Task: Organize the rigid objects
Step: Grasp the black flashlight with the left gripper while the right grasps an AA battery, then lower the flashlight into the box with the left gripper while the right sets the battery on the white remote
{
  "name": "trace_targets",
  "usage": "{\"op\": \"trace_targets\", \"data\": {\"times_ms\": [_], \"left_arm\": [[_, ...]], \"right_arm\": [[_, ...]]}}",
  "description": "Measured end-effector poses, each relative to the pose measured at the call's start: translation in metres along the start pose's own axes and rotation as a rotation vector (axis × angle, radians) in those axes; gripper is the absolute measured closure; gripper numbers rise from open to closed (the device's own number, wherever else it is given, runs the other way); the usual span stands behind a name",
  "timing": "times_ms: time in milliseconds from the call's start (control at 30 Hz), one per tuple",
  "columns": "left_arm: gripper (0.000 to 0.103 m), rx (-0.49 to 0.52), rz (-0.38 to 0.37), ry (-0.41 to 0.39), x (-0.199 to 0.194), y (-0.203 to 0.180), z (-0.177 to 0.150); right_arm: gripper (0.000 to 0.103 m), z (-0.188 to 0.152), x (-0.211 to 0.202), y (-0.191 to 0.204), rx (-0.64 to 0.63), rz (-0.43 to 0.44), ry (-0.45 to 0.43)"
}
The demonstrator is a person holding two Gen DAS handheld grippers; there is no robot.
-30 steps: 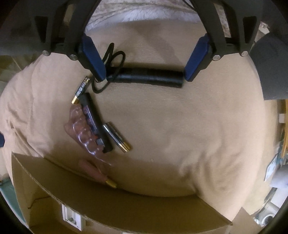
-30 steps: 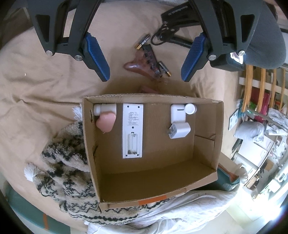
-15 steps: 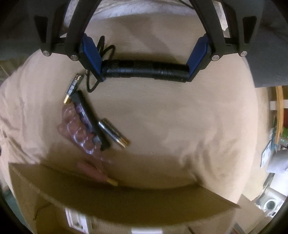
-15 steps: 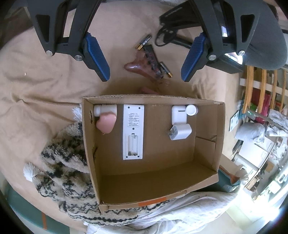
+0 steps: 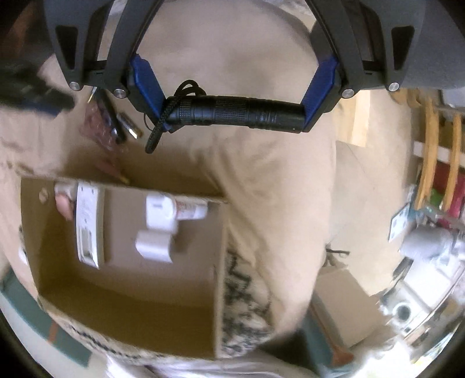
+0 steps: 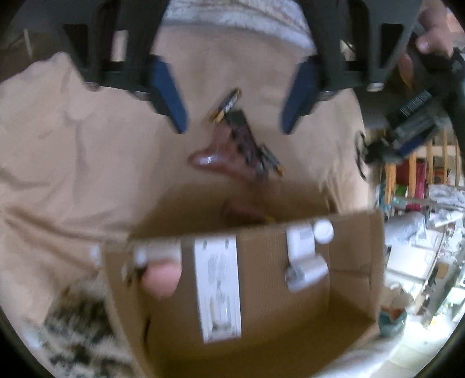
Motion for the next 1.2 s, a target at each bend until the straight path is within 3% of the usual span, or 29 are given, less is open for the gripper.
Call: {"op": "trace_targets", "data": {"times_ms": [100,333,467,867,1033,1133,1200], "left_arm": [[0.017,-0.033,-0.032,0.014,0.006,0.016,0.003],[0.017,-0.022,-0.062,0.019,0.002,-0.001,-0.002],[0.017,-0.024,-0.056,0.022,0.003,0.001,-0.002],[0.017,-0.042,-0.065,0.023,0.002,0.003,-0.002],[0.017,-0.060,-0.054,0.006,-0.002,0.011,-0.001],[0.017,-0.069,-0.110,0.023,-0.007,0.010,-0.005],[0.017,-0.066,-0.104,0.001,-0.015,0.013,-0.002]], "right_arm": [[0.065,-0.014,0.025,0.000,-0.025,-0.032,0.082],[0.066,-0.020,0.057,0.004,-0.109,-0.159,0.116],[0.092,-0.023,0.052,0.000,-0.160,-0.219,0.104],[0.092,-0.033,0.020,0.006,-0.184,-0.247,0.054],[0.092,-0.029,-0.002,0.010,-0.189,-0.226,0.005],[0.092,-0.031,-0.019,0.017,-0.205,-0.195,-0.031],[0.092,-0.029,-0.034,0.020,-0.208,-0.166,-0.064]]}}
Point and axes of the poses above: each gripper's, at about its wrist camera, not at the fingertips, and x roughly the way its jaws point, y to its left, z to its top, the point moved 8 cm from there along x, roughly the way its jaws point, and after that the axes turned 7 degrees about z, right-handed, at the moved point
